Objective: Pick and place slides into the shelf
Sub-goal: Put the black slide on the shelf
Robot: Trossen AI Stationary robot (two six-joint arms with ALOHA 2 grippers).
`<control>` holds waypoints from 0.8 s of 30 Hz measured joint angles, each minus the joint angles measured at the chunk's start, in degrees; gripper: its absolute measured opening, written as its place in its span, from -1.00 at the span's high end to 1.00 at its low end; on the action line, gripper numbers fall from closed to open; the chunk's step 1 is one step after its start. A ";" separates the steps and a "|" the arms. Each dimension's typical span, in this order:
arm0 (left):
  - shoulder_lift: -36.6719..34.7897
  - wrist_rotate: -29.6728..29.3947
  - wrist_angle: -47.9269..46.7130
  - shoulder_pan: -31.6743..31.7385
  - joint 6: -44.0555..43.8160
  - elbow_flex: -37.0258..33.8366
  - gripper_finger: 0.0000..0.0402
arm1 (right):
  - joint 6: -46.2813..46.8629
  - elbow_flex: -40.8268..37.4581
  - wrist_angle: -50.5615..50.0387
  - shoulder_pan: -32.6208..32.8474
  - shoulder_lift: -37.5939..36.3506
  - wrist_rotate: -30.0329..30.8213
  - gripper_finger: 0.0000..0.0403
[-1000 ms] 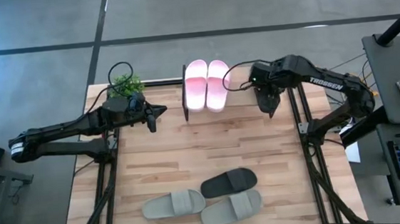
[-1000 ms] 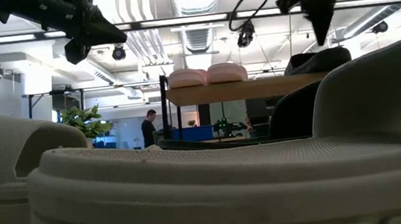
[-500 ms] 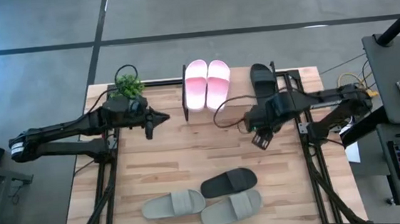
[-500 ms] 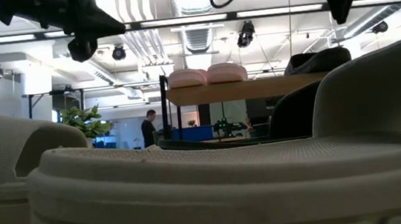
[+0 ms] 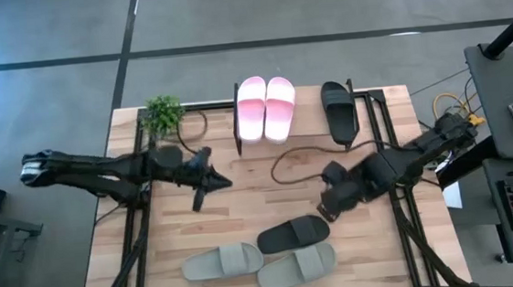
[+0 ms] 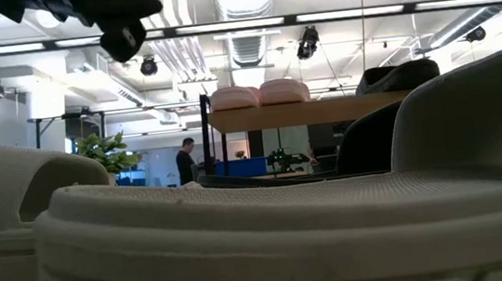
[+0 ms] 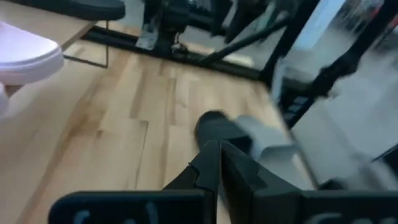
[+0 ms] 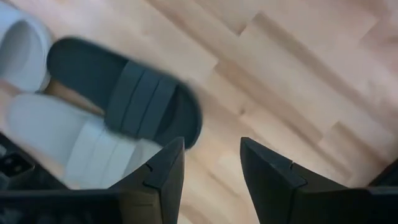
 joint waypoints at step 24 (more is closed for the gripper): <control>40.17 -23.90 4.20 -14.68 22.74 21.60 1.00 | 27.20 -0.10 -0.35 27.81 0.77 15.49 0.26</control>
